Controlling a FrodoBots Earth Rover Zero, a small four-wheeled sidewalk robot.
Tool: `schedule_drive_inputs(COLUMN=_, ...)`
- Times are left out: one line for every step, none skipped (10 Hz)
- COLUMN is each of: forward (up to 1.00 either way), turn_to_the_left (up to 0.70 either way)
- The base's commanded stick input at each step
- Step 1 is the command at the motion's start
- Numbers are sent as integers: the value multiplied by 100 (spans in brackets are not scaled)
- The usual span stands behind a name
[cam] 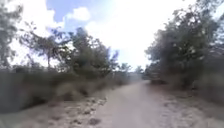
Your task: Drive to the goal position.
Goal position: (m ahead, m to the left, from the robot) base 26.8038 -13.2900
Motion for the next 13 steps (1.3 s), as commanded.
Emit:
schedule_drive_inputs(forward=85, turn_to_the_left=-32)
schedule_drive_inputs(forward=85, turn_to_the_left=-7)
schedule_drive_inputs(forward=85, turn_to_the_left=0)
schedule_drive_inputs(forward=85, turn_to_the_left=0)
schedule_drive_inputs(forward=85, turn_to_the_left=0)
schedule_drive_inputs(forward=85, turn_to_the_left=0)
schedule_drive_inputs(forward=85, turn_to_the_left=0)
schedule_drive_inputs(forward=85, turn_to_the_left=0)
schedule_drive_inputs(forward=85, turn_to_the_left=0)
schedule_drive_inputs(forward=85, turn_to_the_left=0)
schedule_drive_inputs(forward=85, turn_to_the_left=0)
schedule_drive_inputs(forward=85, turn_to_the_left=-27)
schedule_drive_inputs(forward=85, turn_to_the_left=-13)
